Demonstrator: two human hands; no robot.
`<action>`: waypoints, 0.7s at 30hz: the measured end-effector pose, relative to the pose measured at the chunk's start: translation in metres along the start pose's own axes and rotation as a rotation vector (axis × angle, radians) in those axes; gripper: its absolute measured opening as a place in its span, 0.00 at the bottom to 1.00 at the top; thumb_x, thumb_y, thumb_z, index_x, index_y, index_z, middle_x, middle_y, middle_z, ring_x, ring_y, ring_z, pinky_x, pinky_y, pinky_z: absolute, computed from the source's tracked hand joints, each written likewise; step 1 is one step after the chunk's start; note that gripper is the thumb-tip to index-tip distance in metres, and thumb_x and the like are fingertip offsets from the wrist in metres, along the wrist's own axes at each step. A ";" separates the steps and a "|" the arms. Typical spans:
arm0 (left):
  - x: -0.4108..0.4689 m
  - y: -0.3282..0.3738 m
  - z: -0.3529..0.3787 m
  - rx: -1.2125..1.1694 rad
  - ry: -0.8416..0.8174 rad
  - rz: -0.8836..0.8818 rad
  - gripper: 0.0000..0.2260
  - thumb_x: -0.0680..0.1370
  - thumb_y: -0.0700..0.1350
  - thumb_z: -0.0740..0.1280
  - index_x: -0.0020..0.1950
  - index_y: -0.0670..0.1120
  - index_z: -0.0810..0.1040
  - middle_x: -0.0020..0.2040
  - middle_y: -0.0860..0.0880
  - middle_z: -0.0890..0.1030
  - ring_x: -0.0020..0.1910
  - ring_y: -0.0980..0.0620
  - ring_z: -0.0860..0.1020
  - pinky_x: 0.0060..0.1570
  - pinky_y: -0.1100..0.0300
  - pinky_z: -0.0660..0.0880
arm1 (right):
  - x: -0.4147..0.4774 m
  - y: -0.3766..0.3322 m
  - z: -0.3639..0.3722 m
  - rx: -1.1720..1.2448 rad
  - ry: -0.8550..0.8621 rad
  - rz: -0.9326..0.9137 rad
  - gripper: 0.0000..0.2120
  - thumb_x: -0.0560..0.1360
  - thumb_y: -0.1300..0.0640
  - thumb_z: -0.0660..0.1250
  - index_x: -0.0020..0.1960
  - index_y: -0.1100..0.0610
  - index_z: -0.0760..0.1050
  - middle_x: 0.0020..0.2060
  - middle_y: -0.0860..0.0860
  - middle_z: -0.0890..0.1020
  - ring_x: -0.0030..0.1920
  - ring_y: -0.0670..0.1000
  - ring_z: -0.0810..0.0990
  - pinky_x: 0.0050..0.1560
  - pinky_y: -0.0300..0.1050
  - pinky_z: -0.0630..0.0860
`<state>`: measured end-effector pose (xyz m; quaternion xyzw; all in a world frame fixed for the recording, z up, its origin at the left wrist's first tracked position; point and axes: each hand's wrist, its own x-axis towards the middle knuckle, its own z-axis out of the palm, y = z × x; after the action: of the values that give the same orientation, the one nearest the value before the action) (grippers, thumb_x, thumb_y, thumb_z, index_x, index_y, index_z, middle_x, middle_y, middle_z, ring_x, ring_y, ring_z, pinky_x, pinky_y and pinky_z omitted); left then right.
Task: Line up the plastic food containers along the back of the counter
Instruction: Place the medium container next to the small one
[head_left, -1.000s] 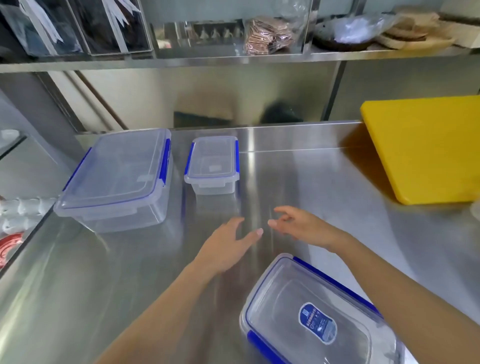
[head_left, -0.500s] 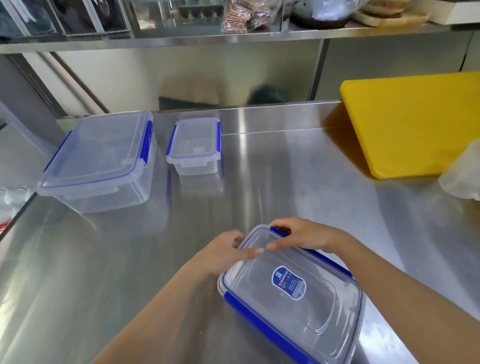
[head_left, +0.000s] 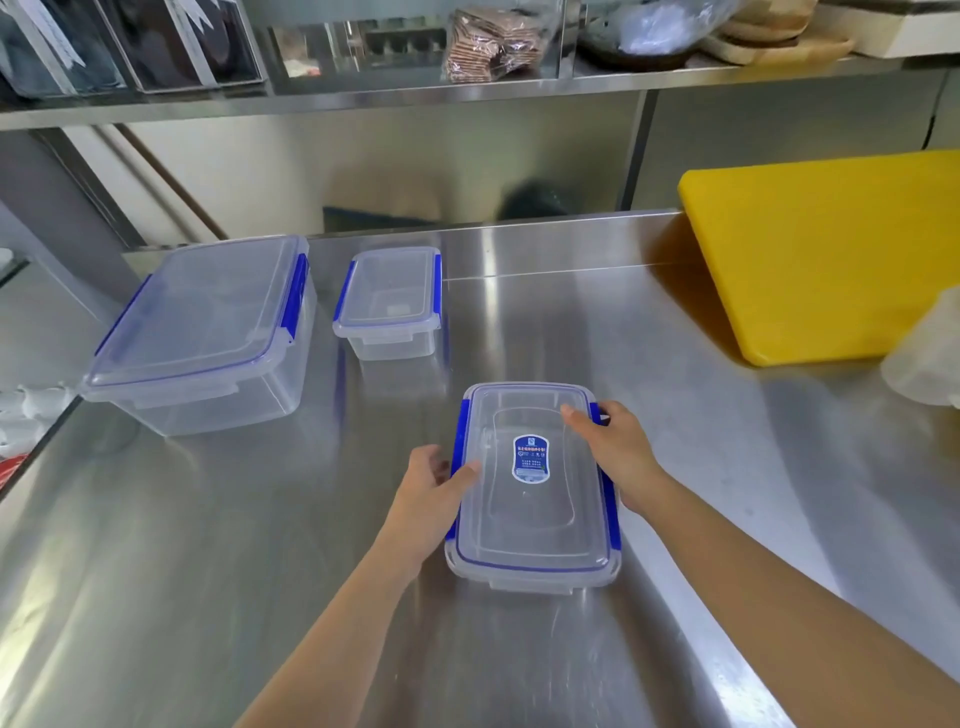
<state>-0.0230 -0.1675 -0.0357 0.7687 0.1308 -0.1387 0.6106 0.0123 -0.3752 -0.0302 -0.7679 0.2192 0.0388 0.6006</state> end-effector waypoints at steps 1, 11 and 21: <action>-0.001 0.000 0.000 -0.033 -0.010 0.001 0.23 0.74 0.53 0.68 0.65 0.48 0.66 0.51 0.60 0.76 0.47 0.62 0.78 0.39 0.69 0.73 | 0.000 0.000 0.000 0.015 -0.006 0.020 0.20 0.69 0.40 0.67 0.53 0.51 0.69 0.53 0.51 0.79 0.42 0.47 0.78 0.40 0.46 0.75; -0.001 0.030 -0.003 0.141 -0.124 -0.211 0.18 0.74 0.60 0.61 0.55 0.50 0.66 0.49 0.50 0.80 0.41 0.50 0.82 0.29 0.56 0.79 | 0.002 -0.007 -0.029 -0.135 -0.418 0.078 0.30 0.56 0.36 0.75 0.53 0.40 0.68 0.42 0.42 0.82 0.39 0.49 0.85 0.30 0.46 0.81; 0.025 0.031 0.009 -0.123 -0.098 0.045 0.18 0.72 0.35 0.69 0.56 0.50 0.68 0.53 0.48 0.79 0.46 0.50 0.79 0.42 0.56 0.76 | 0.028 0.005 -0.022 0.222 -0.240 -0.050 0.24 0.70 0.62 0.71 0.62 0.48 0.69 0.53 0.50 0.80 0.52 0.52 0.81 0.46 0.48 0.81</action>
<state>0.0115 -0.1819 -0.0190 0.7247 0.0917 -0.1542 0.6653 0.0313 -0.4052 -0.0377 -0.6919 0.1296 0.0908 0.7045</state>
